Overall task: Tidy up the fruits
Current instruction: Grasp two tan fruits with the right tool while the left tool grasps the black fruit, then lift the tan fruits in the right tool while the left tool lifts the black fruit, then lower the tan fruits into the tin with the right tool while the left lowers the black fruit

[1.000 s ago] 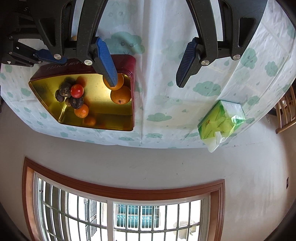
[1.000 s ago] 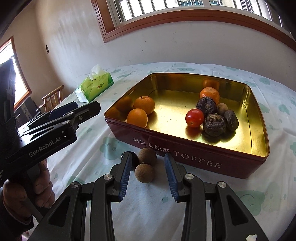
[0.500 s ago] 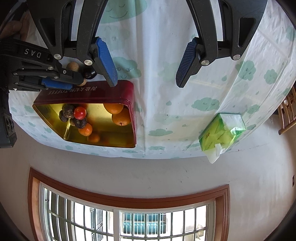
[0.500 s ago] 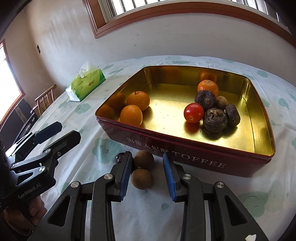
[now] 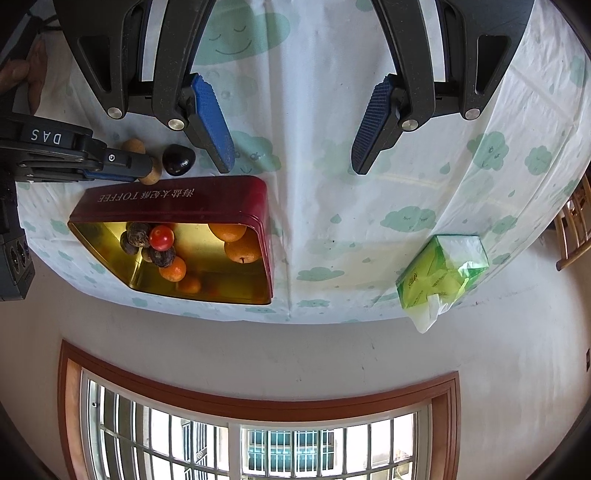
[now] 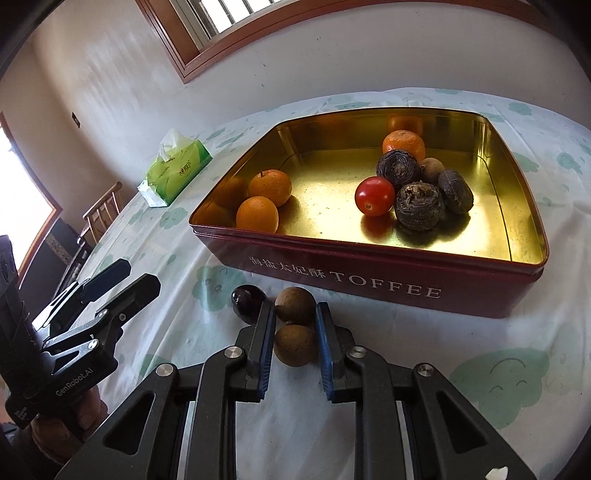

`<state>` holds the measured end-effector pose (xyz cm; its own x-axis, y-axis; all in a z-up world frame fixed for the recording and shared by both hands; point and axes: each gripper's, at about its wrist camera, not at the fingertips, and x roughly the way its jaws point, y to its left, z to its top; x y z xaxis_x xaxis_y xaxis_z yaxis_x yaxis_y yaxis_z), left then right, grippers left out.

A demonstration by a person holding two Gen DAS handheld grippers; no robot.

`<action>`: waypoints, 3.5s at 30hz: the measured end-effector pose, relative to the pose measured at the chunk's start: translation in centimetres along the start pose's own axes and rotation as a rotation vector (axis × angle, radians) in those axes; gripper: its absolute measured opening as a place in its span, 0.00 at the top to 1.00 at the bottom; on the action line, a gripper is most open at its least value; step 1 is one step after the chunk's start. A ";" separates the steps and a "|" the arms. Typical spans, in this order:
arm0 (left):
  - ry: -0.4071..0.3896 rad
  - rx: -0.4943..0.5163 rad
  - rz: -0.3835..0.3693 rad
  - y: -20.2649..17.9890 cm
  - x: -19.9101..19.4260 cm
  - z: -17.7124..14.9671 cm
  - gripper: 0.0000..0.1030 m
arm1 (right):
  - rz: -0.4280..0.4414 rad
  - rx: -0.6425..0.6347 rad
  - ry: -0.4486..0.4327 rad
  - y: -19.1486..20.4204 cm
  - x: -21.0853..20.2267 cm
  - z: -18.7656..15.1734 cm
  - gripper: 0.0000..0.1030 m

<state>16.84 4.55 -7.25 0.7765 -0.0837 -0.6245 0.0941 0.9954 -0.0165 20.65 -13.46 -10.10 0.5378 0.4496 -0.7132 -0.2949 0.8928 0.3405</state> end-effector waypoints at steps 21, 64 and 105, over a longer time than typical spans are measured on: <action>0.080 0.044 -0.171 -6.8 2.9 1.4 0.38 | -0.213 0.161 -0.216 -9.1 -8.1 -1.9 0.77; -0.082 0.034 -0.091 -9.0 -3.3 3.9 0.73 | -0.128 0.015 -0.345 -2.5 -11.6 -1.8 0.77; -0.102 0.003 -0.064 -7.6 -0.1 7.1 0.73 | -0.112 -0.039 -0.356 -1.5 -9.5 1.7 0.77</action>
<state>20.47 -3.31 -1.54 0.8282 -0.1517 -0.5395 0.1473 0.9877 -0.0515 17.35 -19.04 -2.74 0.8076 0.3365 -0.4843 -0.2447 0.9384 0.2440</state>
